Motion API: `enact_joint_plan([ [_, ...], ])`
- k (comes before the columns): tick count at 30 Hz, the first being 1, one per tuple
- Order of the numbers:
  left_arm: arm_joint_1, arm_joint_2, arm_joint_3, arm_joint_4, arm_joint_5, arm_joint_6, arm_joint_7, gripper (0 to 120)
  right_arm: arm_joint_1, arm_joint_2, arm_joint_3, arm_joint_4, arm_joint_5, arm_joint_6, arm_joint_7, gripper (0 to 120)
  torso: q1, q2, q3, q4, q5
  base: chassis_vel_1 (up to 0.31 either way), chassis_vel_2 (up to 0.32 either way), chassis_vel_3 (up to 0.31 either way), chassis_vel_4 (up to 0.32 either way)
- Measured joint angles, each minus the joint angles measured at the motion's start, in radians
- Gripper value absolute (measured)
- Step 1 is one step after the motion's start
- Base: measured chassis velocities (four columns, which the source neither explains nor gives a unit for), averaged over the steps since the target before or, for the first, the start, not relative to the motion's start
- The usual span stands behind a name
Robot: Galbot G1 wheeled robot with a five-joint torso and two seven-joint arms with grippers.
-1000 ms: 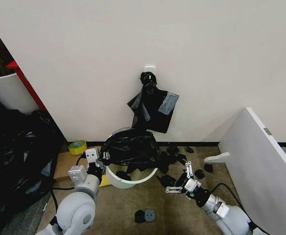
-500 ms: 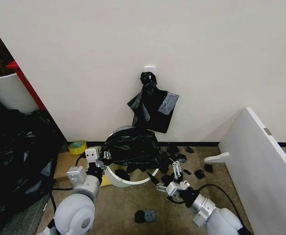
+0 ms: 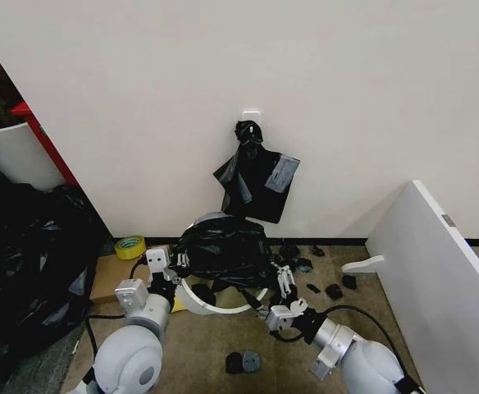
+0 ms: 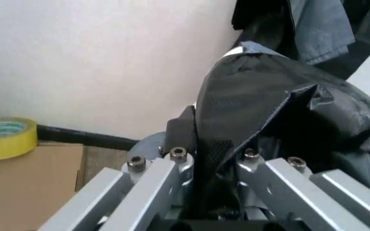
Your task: Place the garbage bag over the trash bin.
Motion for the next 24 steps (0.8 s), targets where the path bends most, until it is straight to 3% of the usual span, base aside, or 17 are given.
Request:
enact_joint_plan([
  [7,-0.002,0.001,0.003,-0.001,0.002,0.002,0.0,4,0.012,-0.027,-0.004,0.032,0.061,-0.031,-0.091,94,0.0,0.0,0.0,0.0001,0.0,0.0,0.0,0.0,0.0],
  [17,0.005,-0.013,0.024,-0.015,0.017,0.002,0.0,4,0.023,-0.04,-0.016,0.046,0.11,-0.084,-0.077,93,0.0,0.0,0.0,0.0,-0.0001,0.0,0.0,0.0,0.0],
  [24,0.019,-0.032,0.043,-0.027,0.022,-0.003,0.001,4,0.018,-0.006,-0.023,0.024,0.043,-0.069,-0.034,77,0.0,0.0,0.0,-0.0001,0.0,0.0,0.0,0.0,0.0],
])
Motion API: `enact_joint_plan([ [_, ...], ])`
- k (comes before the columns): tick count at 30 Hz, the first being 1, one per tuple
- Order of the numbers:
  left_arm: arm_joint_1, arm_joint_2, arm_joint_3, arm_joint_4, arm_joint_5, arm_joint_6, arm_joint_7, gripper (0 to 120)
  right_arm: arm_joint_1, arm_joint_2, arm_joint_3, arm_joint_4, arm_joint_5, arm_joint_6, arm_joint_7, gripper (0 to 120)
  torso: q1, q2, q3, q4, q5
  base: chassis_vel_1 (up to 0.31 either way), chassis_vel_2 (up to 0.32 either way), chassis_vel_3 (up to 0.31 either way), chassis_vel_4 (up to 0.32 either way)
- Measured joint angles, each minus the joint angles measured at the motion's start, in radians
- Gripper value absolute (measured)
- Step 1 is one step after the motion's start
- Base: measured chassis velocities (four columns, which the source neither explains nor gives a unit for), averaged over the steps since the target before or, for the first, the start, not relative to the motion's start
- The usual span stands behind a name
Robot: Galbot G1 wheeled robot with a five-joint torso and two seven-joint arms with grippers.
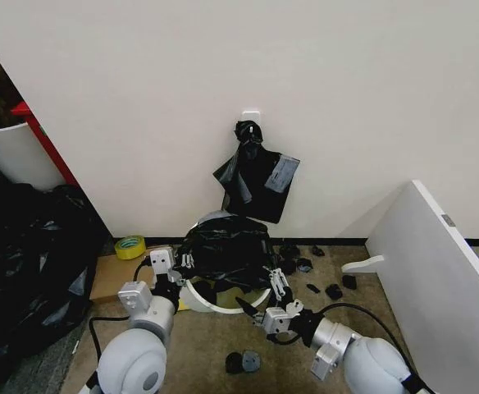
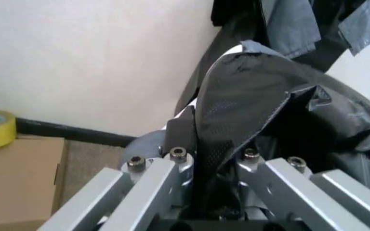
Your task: Place the garbage bag over the trash bin.
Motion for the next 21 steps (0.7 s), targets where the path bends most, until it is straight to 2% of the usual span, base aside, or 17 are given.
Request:
enact_joint_plan([
  [4,-0.001,0.001,-0.001,0.003,0.001,-0.003,0.0,4,-0.007,0.015,0.01,0.0,-0.064,0.03,0.028,58,0.0,0.0,0.0,0.0001,-0.0002,0.0,0.0,0.0,0.0],
  [8,0.001,0.004,-0.005,0.003,0.001,-0.003,0.0,4,-0.01,0.017,0.013,0.003,-0.077,0.033,0.047,52,0.0,0.0,0.0,0.0001,0.0,0.0,0.0,0.0,0.0],
  [12,0.004,0.007,-0.011,0.001,0.001,-0.004,0.001,4,-0.015,0.016,0.016,0.013,-0.087,0.037,0.066,36,0.0,0.0,0.0,0.0002,0.0,0.0,0.0,0.0,0.0],
  [14,0.005,0.007,-0.011,0.001,0.001,-0.003,0.002,4,-0.017,0.016,0.016,0.016,-0.088,0.039,0.07,32,0.0,0.0,0.0,0.0002,-0.0001,0.0,0.0,0.0,0.0],
  [19,0.006,0.005,-0.017,0.009,0.0,-0.004,0.002,4,-0.026,0.013,0.023,0.024,-0.09,0.047,0.079,10,0.0,0.0,0.0,0.0002,-0.0002,0.0,0.0,0.0,0.0],
  [21,0.005,0.004,-0.018,0.013,-0.001,-0.004,0.002,4,-0.026,0.012,0.025,0.025,-0.088,0.049,0.08,7,0.0,0.0,0.0,0.0002,0.0001,0.0,0.0,0.0,0.0],
])
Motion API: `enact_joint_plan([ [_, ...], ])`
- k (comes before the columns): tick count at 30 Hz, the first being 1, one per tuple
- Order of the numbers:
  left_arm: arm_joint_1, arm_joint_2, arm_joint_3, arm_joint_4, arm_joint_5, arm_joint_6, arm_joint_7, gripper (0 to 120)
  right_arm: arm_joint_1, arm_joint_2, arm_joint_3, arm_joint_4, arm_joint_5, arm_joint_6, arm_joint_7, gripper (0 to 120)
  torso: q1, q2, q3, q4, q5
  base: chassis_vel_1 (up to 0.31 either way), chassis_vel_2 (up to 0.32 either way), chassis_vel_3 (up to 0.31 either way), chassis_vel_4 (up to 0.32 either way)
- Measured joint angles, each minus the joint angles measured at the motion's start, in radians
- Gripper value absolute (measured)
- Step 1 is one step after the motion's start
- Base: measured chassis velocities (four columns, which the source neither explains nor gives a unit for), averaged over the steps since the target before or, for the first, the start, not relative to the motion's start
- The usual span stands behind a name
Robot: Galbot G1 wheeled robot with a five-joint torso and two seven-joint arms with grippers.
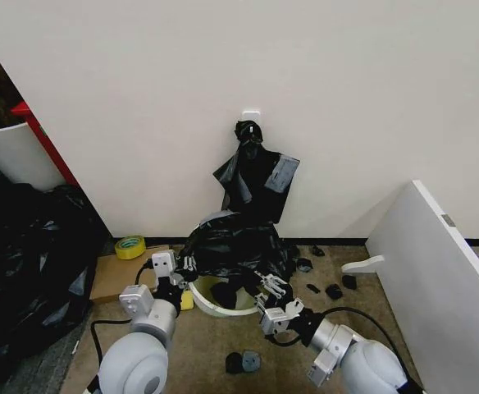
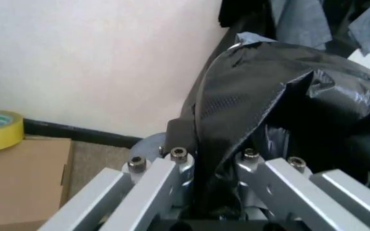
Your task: Place the garbage bag over the trash bin.
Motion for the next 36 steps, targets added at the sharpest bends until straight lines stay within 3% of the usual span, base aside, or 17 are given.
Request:
enact_joint_plan([
  [2,-0.002,0.0,-0.003,0.008,-0.001,-0.002,0.0,4,-0.001,-0.002,0.002,0.001,0.004,0.004,0.001,0,0.0,0.0,0.0,-0.0001,-0.0002,0.0,0.0,0.0,0.0],
  [17,-0.022,0.003,-0.019,0.028,-0.021,-0.006,-0.002,4,0.009,-0.033,0.002,-0.012,0.209,0.024,-0.131,0,0.0,0.0,0.0,0.0,-0.0001,0.0,0.0,0.0,0.0],
  [25,-0.034,0.005,-0.021,0.041,-0.024,-0.016,-0.002,4,0.015,-0.102,-0.003,0.022,0.814,-0.007,-0.494,0,0.0,0.0,0.0,0.0,0.0,0.0,0.0,0.0,0.0],
  [27,-0.034,0.003,-0.017,0.043,-0.024,-0.018,-0.002,4,0.016,-0.119,-0.006,0.027,0.961,-0.04,-0.534,0,0.0,0.0,0.0,0.0,-0.0001,0.0,0.0,0.0,0.0],
  [32,-0.036,-0.001,-0.013,0.043,-0.023,-0.018,-0.002,4,0.022,-0.132,-0.008,0.012,1.12,-0.074,-0.59,0,0.0,0.0,0.0,-0.0001,-0.0001,0.0,0.0,0.0,0.0],
  [36,-0.036,0.001,-0.016,0.039,-0.023,-0.019,-0.002,4,0.026,-0.12,0.0,-0.018,1.023,-0.041,-0.536,0,0.0,0.0,0.0,0.0,-0.0001,0.0,0.0,0.0,0.0],
])
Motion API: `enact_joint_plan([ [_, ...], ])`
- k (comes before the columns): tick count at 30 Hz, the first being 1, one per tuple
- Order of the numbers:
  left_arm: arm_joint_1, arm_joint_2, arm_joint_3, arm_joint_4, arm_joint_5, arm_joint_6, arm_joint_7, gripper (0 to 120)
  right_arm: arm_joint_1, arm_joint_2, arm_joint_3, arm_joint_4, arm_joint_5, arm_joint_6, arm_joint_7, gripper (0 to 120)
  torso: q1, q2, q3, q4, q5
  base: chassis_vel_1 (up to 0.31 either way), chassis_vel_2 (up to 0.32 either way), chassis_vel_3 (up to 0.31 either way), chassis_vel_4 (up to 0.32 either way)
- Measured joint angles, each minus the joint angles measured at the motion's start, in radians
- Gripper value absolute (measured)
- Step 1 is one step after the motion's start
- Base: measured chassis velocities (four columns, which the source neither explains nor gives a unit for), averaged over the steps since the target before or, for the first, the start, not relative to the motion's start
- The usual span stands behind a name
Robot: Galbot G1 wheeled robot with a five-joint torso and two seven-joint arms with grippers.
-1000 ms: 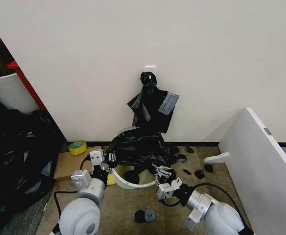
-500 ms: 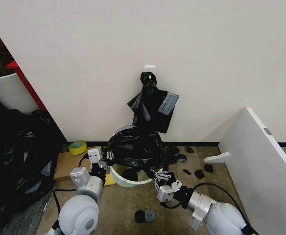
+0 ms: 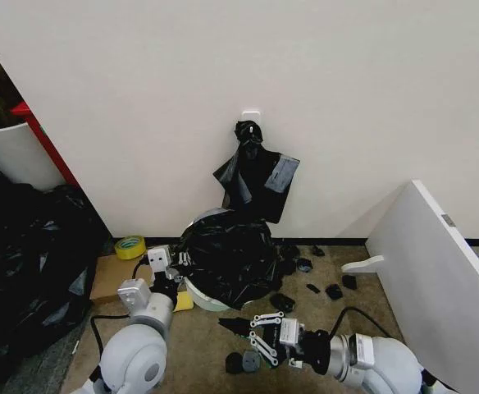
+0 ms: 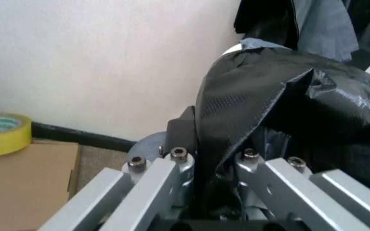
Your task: Place the garbage bag over the trash bin.
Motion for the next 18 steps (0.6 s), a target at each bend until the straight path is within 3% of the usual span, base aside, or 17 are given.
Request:
enact_joint_plan([
  [3,0.0,0.002,-0.012,-0.003,-0.001,0.0,0.0,4,0.0,0.032,0.026,-0.023,-0.259,0.108,0.075,1,0.0,0.0,0.0,-0.0001,0.0,0.0,0.0,0.0,0.0],
  [6,0.002,0.001,-0.03,-0.003,-0.001,0.0,0.0,4,-0.012,0.054,0.037,-0.03,-0.439,0.188,0.134,13,0.0,0.0,0.0,0.0,0.0001,0.0,0.0,0.0,0.0],
  [18,0.013,-0.004,-0.044,-0.016,-0.001,0.0,0.0,4,-0.036,0.091,0.045,-0.029,-0.614,0.254,0.257,56,0.0,0.0,0.0,0.0,-0.0001,0.0,0.0,0.0,0.0],
])
